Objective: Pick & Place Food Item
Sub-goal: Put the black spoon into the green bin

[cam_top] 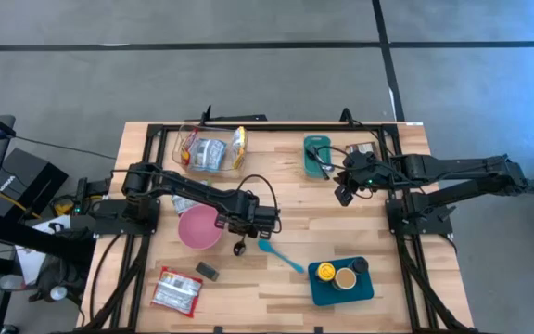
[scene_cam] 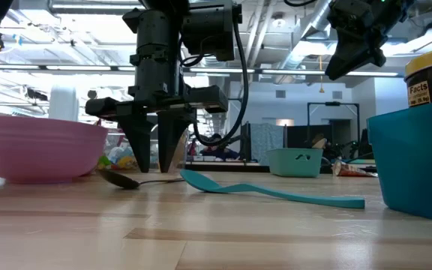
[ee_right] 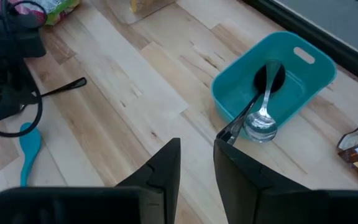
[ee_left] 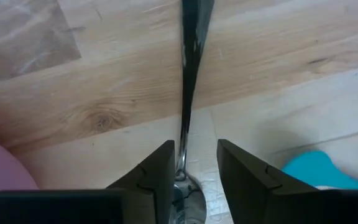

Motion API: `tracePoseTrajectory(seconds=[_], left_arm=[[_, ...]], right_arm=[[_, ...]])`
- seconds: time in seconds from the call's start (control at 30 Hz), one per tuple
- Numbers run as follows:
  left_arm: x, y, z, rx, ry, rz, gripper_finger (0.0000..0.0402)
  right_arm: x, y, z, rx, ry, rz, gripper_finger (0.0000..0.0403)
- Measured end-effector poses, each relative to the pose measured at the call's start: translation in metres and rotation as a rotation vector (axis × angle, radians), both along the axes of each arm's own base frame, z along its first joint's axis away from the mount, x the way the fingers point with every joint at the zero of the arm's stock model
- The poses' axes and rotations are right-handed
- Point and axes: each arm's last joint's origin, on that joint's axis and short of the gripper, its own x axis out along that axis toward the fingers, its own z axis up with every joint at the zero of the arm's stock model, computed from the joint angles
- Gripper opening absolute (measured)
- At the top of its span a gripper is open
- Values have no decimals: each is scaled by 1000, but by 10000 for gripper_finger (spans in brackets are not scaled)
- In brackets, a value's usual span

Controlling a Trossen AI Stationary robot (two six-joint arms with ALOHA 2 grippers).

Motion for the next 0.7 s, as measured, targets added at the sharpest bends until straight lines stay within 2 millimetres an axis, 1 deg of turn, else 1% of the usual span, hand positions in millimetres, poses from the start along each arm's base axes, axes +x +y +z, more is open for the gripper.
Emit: tracePoseTrajectory(seconds=[0.3,0.7], left_arm=[[1,0,0,21,-15,-23,97],[1,1,0,32,-17,-54,97]], right_arm=[[0,0,0,-4,0,-3,91],[0,0,0,-4,0,-4,91]])
